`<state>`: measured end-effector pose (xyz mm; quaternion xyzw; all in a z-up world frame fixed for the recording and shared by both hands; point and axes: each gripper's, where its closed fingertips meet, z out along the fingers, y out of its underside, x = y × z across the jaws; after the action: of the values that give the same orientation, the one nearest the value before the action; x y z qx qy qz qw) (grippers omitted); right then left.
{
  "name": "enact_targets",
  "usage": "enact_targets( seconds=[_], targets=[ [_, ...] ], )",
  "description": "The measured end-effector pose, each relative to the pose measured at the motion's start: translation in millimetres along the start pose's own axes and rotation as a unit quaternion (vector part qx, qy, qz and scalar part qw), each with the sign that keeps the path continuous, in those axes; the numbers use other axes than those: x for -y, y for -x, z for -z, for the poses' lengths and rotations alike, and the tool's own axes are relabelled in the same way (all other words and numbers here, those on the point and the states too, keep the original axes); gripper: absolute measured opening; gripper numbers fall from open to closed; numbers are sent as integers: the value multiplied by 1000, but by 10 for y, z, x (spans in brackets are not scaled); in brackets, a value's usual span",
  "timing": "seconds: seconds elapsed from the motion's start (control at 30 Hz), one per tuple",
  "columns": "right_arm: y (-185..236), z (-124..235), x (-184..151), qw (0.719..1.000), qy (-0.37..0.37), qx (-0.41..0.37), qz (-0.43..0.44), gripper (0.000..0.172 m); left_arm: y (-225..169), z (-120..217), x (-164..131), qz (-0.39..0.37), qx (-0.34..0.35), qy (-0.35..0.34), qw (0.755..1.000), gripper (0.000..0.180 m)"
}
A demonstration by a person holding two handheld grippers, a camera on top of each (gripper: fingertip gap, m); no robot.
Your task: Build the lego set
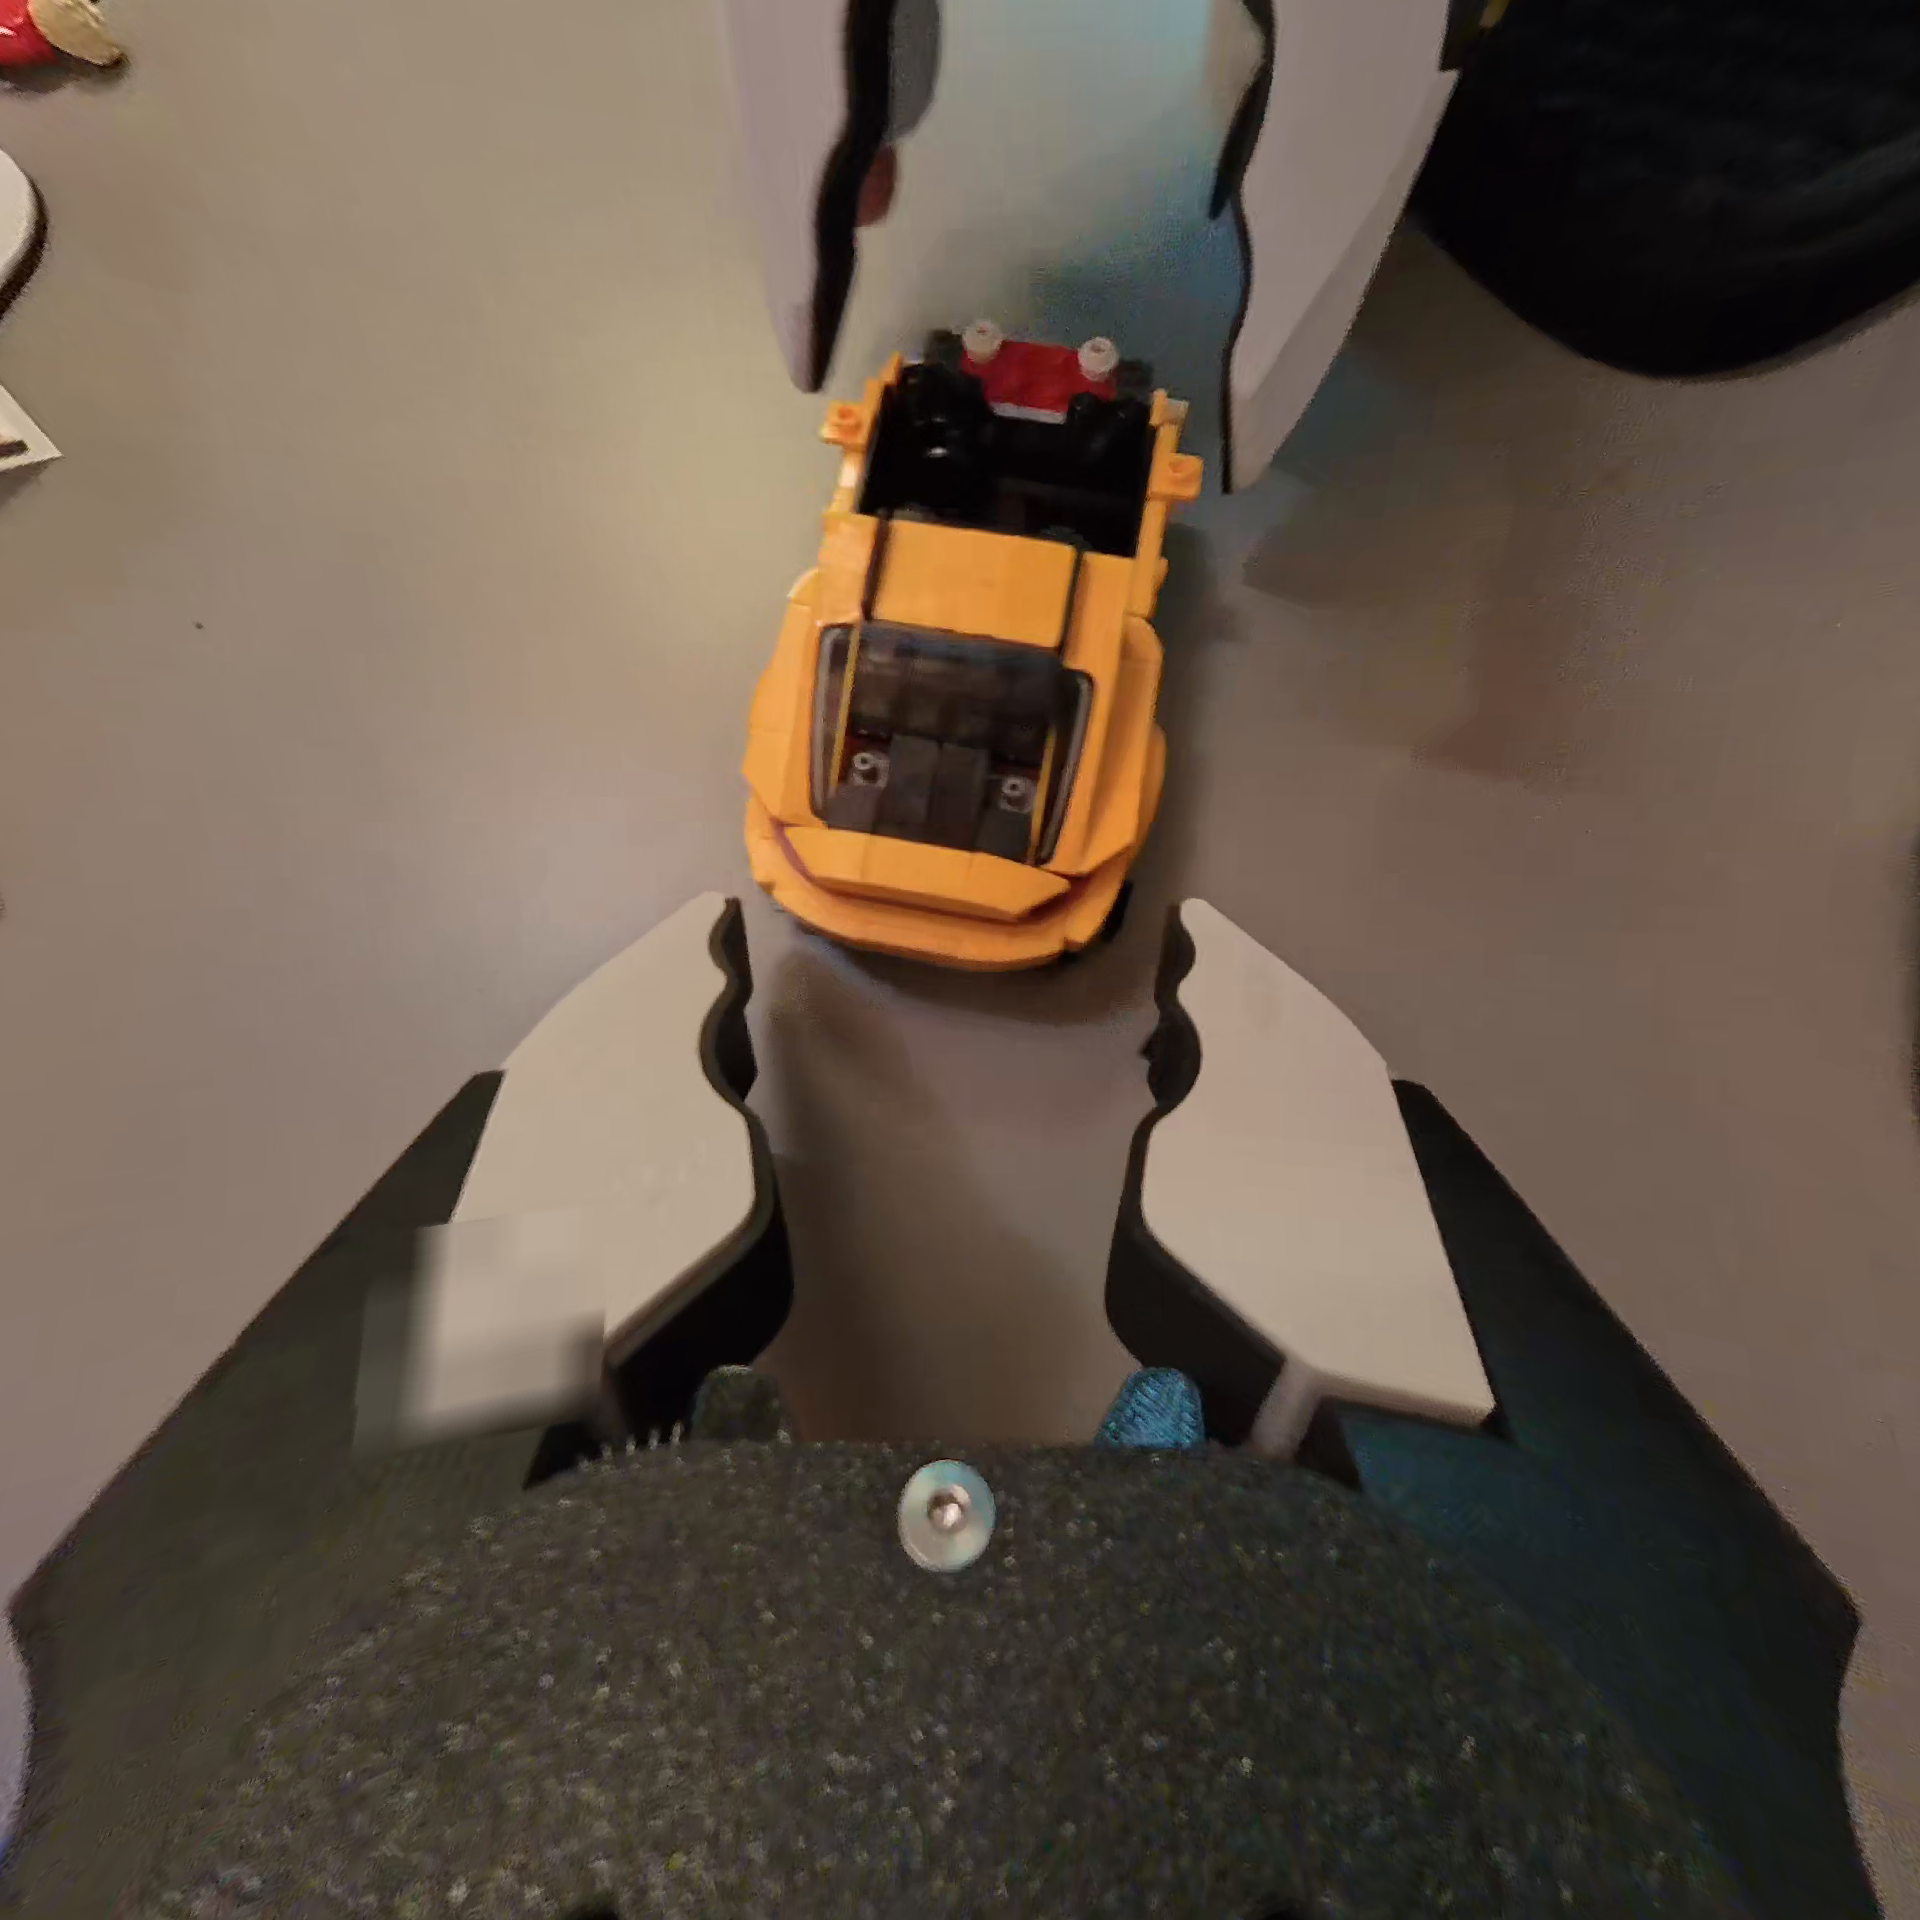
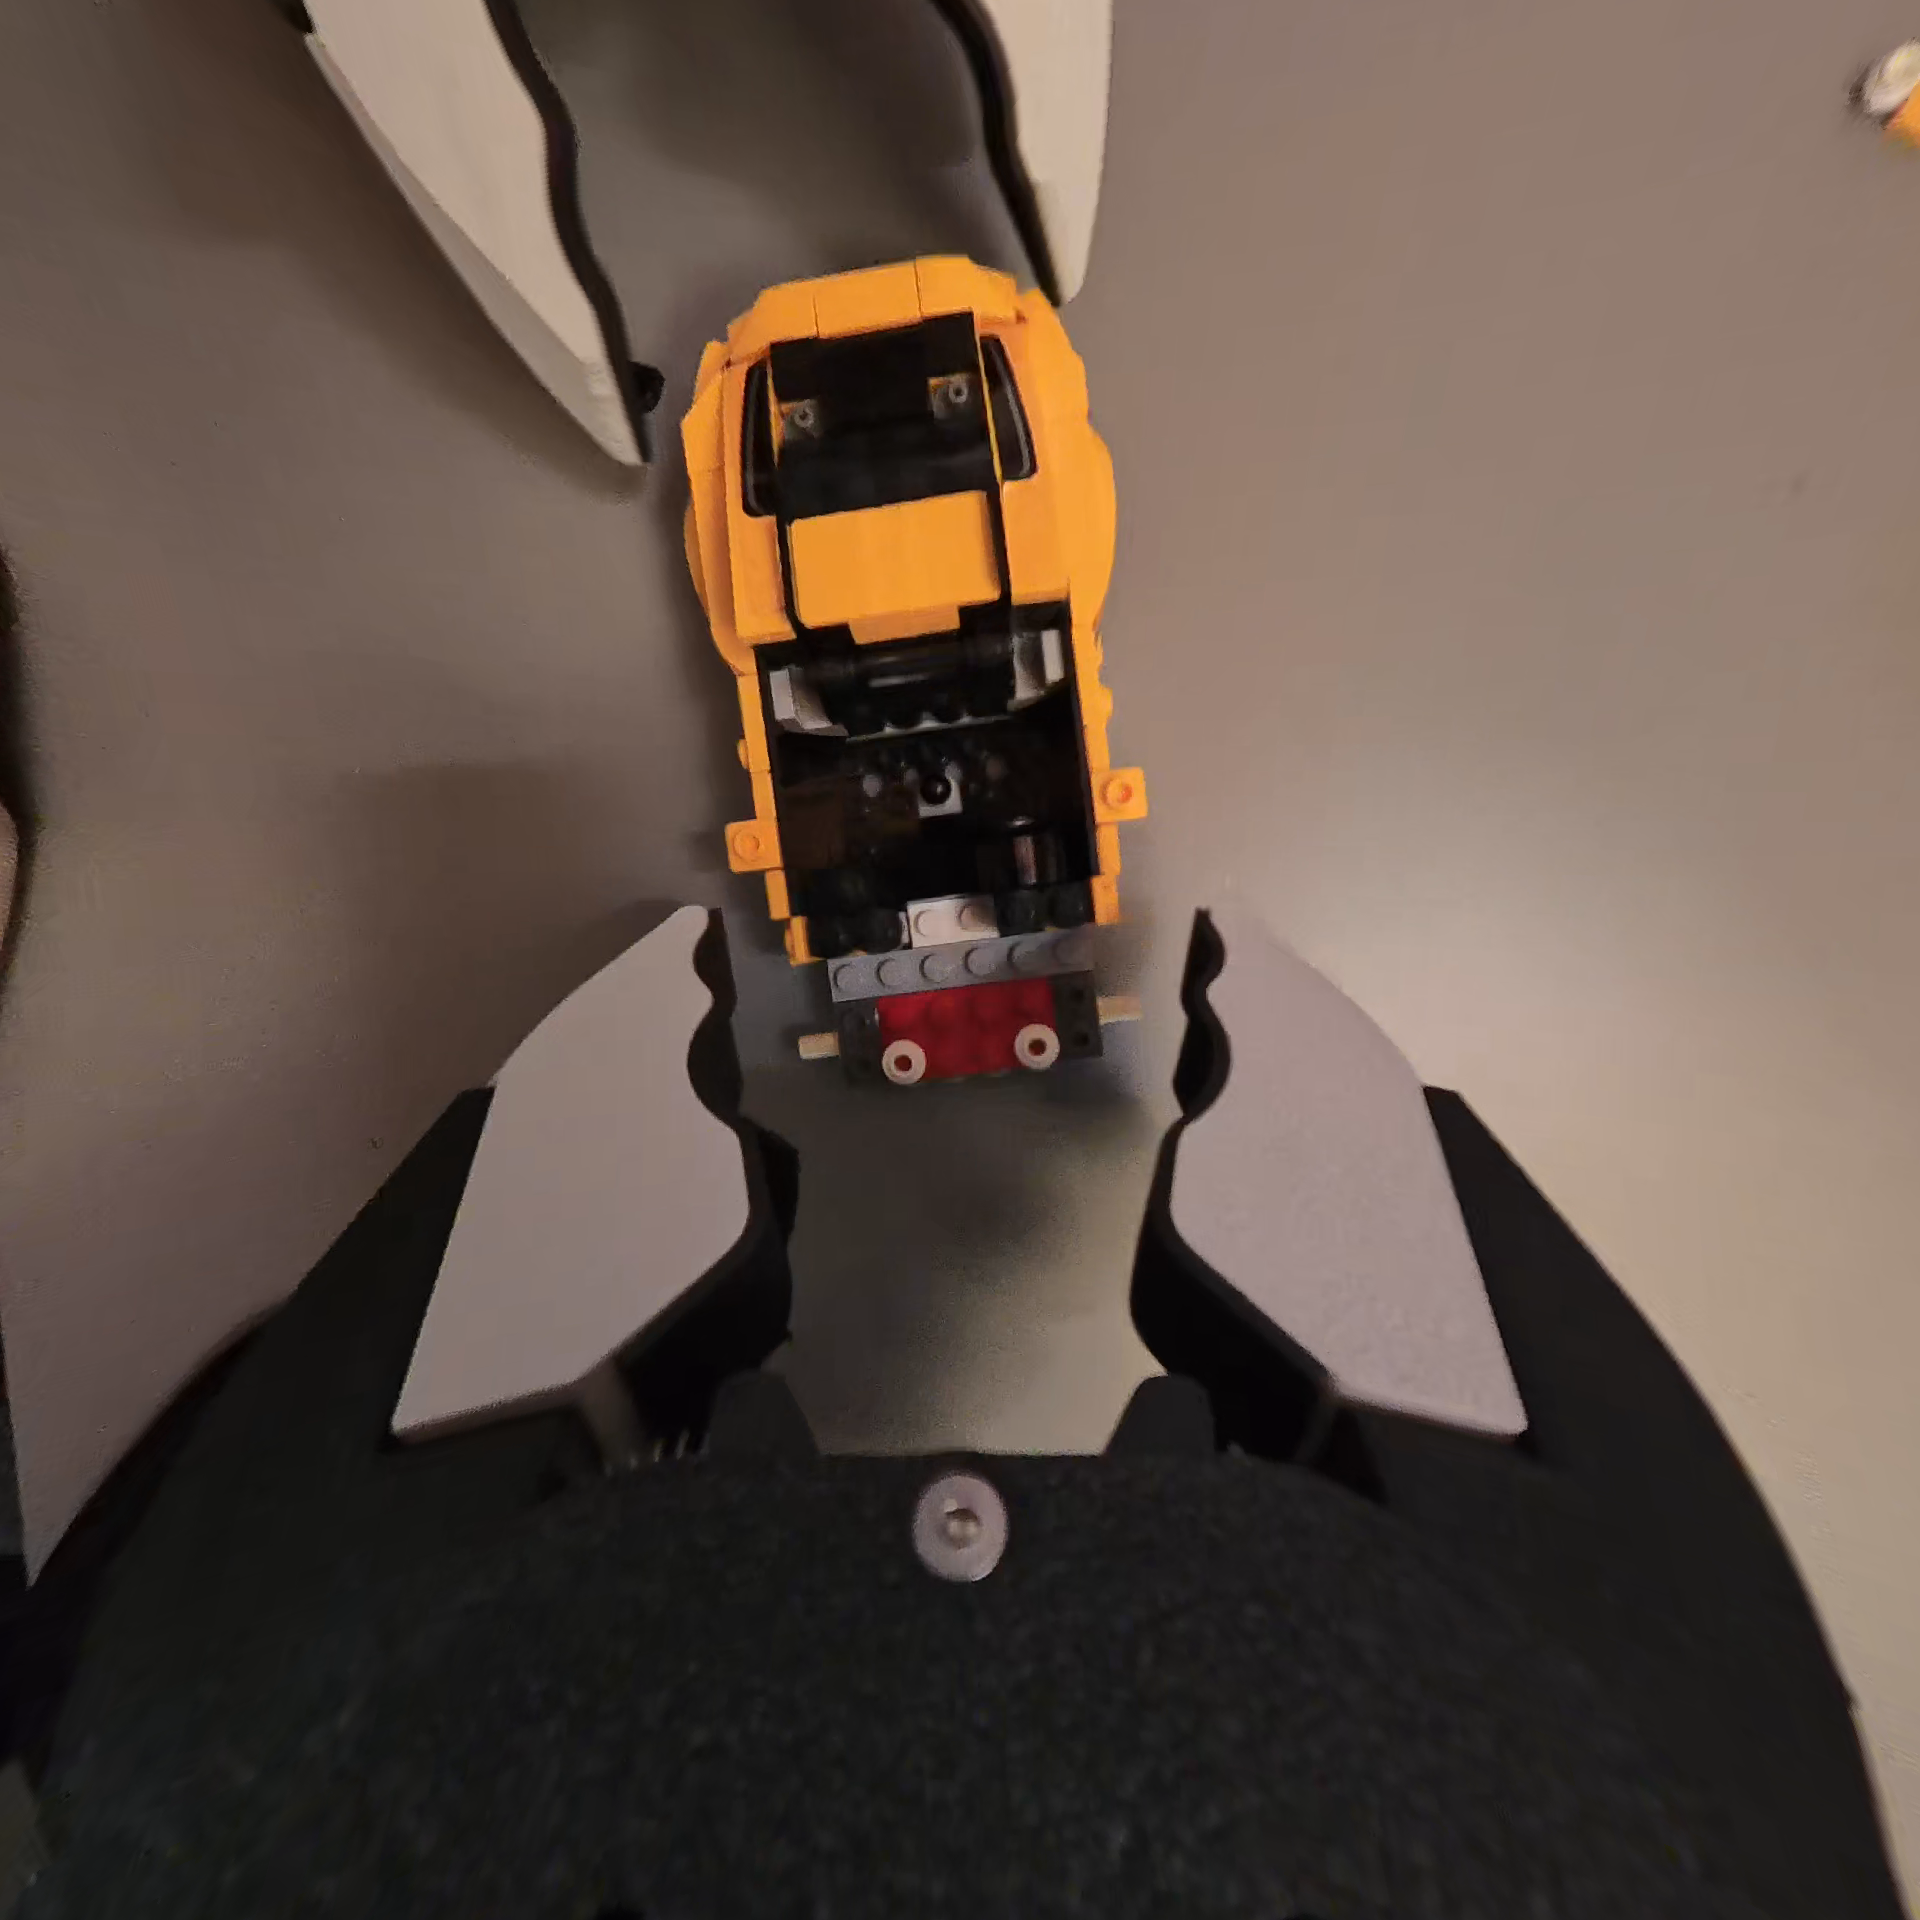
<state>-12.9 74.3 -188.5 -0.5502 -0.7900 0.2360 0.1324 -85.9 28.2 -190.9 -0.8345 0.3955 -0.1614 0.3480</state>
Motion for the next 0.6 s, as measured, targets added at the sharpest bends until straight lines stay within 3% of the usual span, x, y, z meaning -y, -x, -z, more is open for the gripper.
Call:
enact_targets(
  seconds=[0.1,0.33,0.47,0.6],
  targets=[
    [-1,-51,-3,1000,-6,-19,-5,64,65,-21,-1,-16,0,13,1000,65],
    [-102,-15,88,993,-71,-88,-44,68,186,123,-51,-11,26,7,1000,58],
    [33,188,170,984,-137,-109,-40,65,-141,264,-145,-30,-22,3,999,42],
    [191,235,201,977,-177,-119,-31,60,-386,197,-261,-60,-52,37,996,35]
  ],
)
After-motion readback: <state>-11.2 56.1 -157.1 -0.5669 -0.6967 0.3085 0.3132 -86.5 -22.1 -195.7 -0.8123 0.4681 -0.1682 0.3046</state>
